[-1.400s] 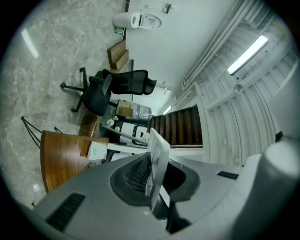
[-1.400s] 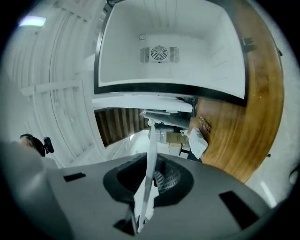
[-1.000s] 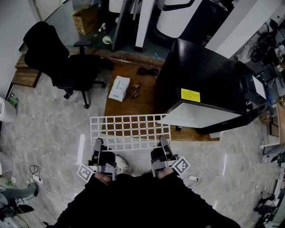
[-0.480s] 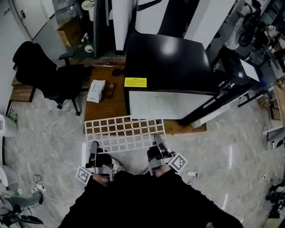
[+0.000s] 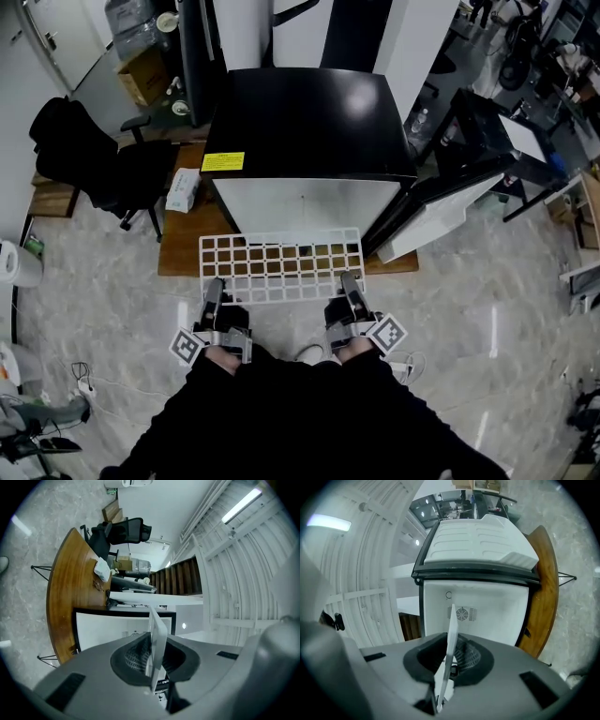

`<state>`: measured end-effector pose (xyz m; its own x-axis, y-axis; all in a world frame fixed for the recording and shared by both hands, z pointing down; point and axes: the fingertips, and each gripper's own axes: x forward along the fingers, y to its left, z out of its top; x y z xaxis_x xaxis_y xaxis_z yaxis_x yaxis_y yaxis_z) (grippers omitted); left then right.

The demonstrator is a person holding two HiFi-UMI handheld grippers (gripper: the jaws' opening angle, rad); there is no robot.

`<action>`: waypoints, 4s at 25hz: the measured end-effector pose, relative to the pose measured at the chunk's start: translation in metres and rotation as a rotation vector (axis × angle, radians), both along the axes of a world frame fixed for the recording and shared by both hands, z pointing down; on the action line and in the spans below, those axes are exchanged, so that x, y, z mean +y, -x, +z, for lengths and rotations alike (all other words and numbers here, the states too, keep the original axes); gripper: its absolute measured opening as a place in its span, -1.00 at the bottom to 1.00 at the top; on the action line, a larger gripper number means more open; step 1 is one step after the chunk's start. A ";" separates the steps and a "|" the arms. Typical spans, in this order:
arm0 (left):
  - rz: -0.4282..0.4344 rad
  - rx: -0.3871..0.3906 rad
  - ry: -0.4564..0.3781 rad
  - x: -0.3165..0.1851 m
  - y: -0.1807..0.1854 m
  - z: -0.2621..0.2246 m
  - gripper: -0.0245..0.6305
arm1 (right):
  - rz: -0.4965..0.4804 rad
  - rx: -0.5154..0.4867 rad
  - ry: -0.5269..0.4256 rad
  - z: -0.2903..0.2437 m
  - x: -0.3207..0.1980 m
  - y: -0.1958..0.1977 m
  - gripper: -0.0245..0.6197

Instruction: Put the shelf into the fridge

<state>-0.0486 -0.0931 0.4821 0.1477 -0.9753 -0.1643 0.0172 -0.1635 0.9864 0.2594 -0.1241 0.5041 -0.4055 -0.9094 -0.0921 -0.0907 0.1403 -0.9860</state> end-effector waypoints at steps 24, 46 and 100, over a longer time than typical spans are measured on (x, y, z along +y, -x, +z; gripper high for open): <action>0.141 -0.032 0.046 -0.090 -0.014 0.032 -0.83 | 0.139 0.016 0.012 0.022 -0.039 -0.015 -0.81; 0.154 0.016 0.084 -0.119 -0.012 0.022 -0.83 | 0.165 0.025 0.051 0.005 -0.073 -0.013 -0.81; -0.030 -0.079 0.099 -0.277 -0.008 0.020 -0.78 | 0.346 0.024 0.069 0.002 -0.252 -0.005 -0.77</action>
<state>-0.0403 -0.3696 0.5025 0.1270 -0.9903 -0.0562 -0.0645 -0.0648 0.9958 0.2649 -0.3759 0.5064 -0.0733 -0.9971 -0.0197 -0.1441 0.0301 -0.9891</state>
